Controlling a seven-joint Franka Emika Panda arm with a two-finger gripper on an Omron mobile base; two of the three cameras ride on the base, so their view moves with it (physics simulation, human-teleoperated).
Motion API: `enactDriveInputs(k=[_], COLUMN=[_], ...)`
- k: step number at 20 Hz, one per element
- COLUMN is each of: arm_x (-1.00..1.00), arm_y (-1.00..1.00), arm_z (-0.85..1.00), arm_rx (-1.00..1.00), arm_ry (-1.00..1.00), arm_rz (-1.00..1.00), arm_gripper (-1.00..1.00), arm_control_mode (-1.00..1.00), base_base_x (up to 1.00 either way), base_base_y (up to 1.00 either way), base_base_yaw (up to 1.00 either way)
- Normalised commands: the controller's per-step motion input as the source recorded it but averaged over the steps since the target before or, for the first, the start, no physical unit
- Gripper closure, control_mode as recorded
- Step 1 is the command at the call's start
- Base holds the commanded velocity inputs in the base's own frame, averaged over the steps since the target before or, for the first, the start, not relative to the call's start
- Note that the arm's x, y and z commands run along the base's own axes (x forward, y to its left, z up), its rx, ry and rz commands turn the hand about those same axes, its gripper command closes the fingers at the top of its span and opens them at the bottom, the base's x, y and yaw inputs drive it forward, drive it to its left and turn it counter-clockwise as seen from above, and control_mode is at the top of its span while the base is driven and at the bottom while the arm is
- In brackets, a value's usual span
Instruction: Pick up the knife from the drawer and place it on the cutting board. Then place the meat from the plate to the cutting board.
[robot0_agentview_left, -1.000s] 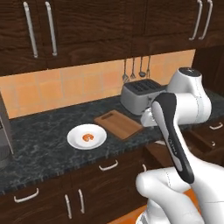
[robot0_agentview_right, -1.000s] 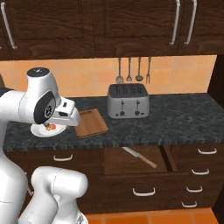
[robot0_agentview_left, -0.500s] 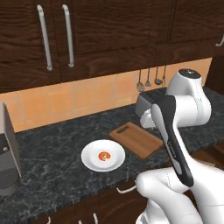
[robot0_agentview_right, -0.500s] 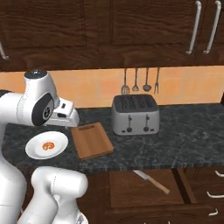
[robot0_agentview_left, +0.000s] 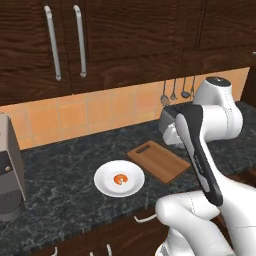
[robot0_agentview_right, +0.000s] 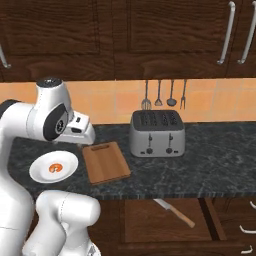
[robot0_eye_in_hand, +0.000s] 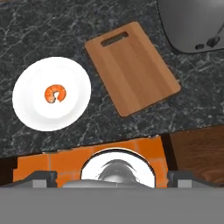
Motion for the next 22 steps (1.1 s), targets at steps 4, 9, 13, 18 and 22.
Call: enactDriveInputs(k=[4,9,13,18,22], arm_x=[-0.01,-0.11,-0.16,-0.22,-0.15], arm_y=[-0.90,-0.89,-0.61,-0.42,-0.15], arm_z=[-0.33,-0.41,-0.34,-0.18,0.00], arm_rx=[0.03,0.01,0.00,0.01,0.03], arm_ry=[0.09,0.11,0.03,0.00,0.00], arm_rz=[-0.08,-0.23,-0.24,-0.17,-0.04], arm_gripper=[-1.00,-1.00,-1.00,-1.00,-1.00], arm_control_mode=[-1.00,-1.00,-1.00,-1.00,-1.00], base_base_x=[0.00,0.00,0.00,0.00,0.00], base_base_y=[0.00,0.00,0.00,0.00,0.00], base_base_yaw=[0.00,0.00,0.00,0.00,0.00])
